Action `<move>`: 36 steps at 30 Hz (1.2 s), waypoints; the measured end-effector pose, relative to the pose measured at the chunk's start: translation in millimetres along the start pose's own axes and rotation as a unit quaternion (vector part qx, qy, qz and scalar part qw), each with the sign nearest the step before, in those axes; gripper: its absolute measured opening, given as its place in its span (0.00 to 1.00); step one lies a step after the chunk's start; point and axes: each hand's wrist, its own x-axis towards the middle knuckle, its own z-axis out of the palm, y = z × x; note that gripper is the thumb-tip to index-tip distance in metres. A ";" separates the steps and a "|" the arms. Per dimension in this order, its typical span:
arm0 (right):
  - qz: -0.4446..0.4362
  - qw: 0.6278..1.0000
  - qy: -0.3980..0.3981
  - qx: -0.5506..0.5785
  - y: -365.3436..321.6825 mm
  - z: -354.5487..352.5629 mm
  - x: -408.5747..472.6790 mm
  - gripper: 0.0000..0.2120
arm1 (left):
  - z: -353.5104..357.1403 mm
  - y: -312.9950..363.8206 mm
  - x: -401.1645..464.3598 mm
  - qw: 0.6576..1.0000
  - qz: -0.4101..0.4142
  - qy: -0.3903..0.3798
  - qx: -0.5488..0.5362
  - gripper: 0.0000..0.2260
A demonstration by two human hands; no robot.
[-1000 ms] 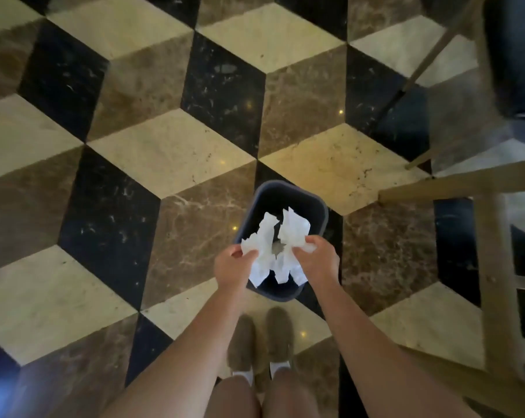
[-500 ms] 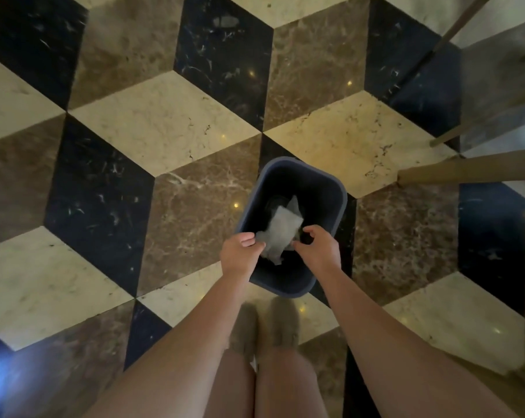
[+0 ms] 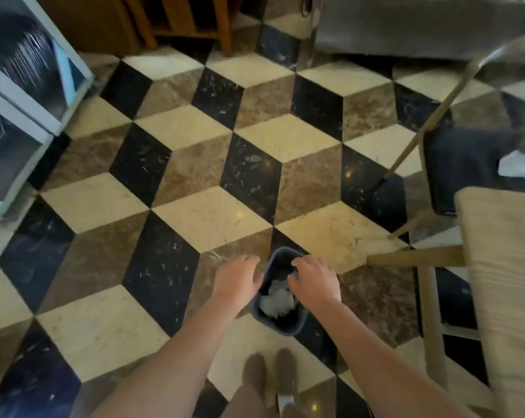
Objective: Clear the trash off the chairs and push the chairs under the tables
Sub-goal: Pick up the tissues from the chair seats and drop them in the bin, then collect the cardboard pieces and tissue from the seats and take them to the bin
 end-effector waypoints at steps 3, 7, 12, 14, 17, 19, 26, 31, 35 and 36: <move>-0.048 0.996 0.053 -0.049 -27.5 -50.2 -13.8 0.18 | -52.7 -1.1 -15.9 0.994 0.046 0.063 0.081 0.18; -0.074 0.987 0.117 -0.078 -62.1 -90.6 -7.7 0.17 | -97.9 -9.7 -20.2 0.987 0.031 0.125 0.098 0.20; -0.083 0.979 0.161 -0.089 -104.1 -121.3 25.4 0.18 | -145.2 -40.8 4.8 0.979 0.025 0.180 0.093 0.21; -0.071 0.980 0.163 -0.094 -122.4 -128.2 42.1 0.20 | -161.1 -59.7 19.9 0.978 0.033 0.185 0.090 0.21; -0.035 0.981 0.173 -0.085 -151.4 -132.5 71.3 0.22 | -187.3 -88.7 44.3 0.977 0.057 0.183 0.096 0.20; -0.012 0.979 0.187 -0.076 -171.3 -135.1 90.4 0.23 | -209.7 -107.9 62.4 0.974 0.077 0.182 0.109 0.20; 0.040 0.975 0.213 -0.054 -221.6 -155.9 149.9 0.24 | -281.3 -149.4 136.7 0.961 0.147 0.197 0.125 0.21; 0.067 0.970 0.228 -0.048 -217.5 -179.5 201.9 0.24 | -297.4 -147.2 205.3 0.956 0.188 0.184 0.130 0.21; 0.087 0.968 0.230 -0.040 -193.2 -206.4 264.8 0.24 | -309.6 -128.1 279.6 0.949 0.217 0.175 0.147 0.21; 0.091 0.967 0.235 -0.035 -185.2 -216.1 282.8 0.24 | -315.1 -120.2 300.9 0.948 0.219 0.176 0.150 0.21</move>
